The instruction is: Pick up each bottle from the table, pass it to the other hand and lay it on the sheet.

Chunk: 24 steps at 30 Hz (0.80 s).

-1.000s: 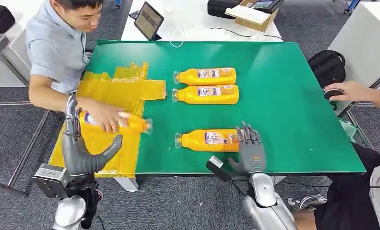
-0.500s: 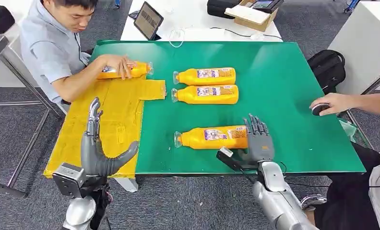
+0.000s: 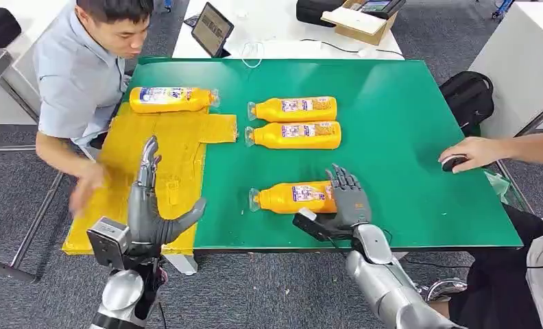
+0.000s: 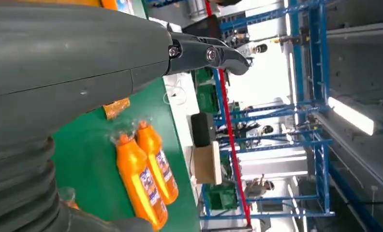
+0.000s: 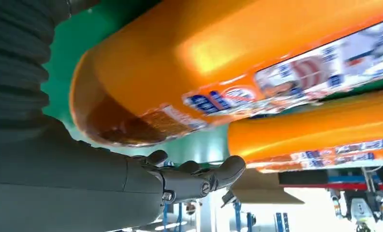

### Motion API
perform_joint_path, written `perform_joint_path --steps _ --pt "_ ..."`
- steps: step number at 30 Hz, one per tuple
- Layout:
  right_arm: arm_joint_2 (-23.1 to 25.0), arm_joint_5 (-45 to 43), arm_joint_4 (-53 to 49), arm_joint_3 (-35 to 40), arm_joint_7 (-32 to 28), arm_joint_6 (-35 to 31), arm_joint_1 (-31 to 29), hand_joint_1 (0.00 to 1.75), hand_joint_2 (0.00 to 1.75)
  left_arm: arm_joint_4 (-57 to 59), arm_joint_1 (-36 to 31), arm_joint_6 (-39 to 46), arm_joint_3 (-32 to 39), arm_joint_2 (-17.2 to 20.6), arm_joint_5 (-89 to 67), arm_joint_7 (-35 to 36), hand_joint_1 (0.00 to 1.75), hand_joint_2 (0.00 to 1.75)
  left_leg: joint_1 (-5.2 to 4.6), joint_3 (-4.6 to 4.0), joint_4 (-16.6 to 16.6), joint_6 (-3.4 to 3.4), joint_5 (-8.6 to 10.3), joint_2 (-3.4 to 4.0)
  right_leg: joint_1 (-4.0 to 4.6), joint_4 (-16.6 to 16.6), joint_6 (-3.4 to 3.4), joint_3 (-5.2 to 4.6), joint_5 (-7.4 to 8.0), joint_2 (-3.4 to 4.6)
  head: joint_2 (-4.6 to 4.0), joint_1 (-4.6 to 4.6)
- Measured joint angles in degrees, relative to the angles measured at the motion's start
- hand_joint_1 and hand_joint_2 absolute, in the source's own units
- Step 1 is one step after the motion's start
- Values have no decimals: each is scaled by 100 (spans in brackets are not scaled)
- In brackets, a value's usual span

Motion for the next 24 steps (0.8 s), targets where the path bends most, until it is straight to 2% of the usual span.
perform_joint_path --steps 4,7,8,9,10,11,12,14,15,16,20,22,24 --pt "35 37 77 48 57 9 -78 0 175 66 -30 -66 -2 0 68 48 0 175 0 0 0 0 0 0 0 0 0 0 0 0 0 0" --pt "33 228 147 140 436 66 -146 0 175 92 -29 -86 -2 0 109 81 0 175 0 0 0 0 0 1 0 0 0 0 0 0 0 0" --pt "33 335 166 177 626 147 -175 129 175 92 -28 -94 -2 0 120 101 0 175 0 0 0 0 0 1 0 0 0 0 0 1 0 0" --pt "26 427 188 225 832 254 -212 143 175 90 -22 -129 0 0 131 140 0 175 0 1 0 0 0 2 0 0 0 0 0 1 0 0" --pt "18 529 214 282 1026 405 -258 150 175 88 -11 -142 0 0 144 177 0 175 0 2 0 0 0 2 0 0 0 0 0 1 0 0" --pt "2 579 243 319 1149 550 -295 152 175 85 1 -164 0 0 175 203 0 175 0 3 0 0 0 2 0 -1 0 1 0 1 0 2" --pt "-9 597 267 354 1205 663 -321 145 175 81 16 -184 0 0 179 217 0 175 0 4 0 0 0 0 0 -1 0 2 0 0 0 0" --pt "-39 610 313 422 1213 813 -342 145 175 70 47 -191 2 2 181 236 0 175 0 4 0 0 0 -1 0 -1 0 3 0 -1 0 0" --pt "-52 568 328 435 1196 863 -353 138 175 66 63 -191 2 2 181 236 0 175 0 6 0 0 1 -1 0 -1 0 5 0 -1 0 2" --pt "-68 544 339 455 1172 912 -373 138 175 59 76 -195 4 2 181 238 0 175 0 7 0 0 1 -1 0 -1 0 6 0 0 0 0" --pt "-138 406 354 514 1106 1025 -414 152 175 31 96 -197 7 13 177 247 0 175 0 11 1 1 1 -2 -1 -1 0 12 0 -1 0 0" --pt "-172 230 354 516 1004 1121 -445 166 175 31 98 -195 9 26 173 249 0 175 0 13 1 1 1 -2 -1 -1 0 12 0 -1 0 0" --pt "-205 32 352 514 864 1226 -463 166 175 31 97 -197 11 28 173 251 0 175 0 14 1 1 1 -2 -1 -1 0 13 0 -1 0 2"
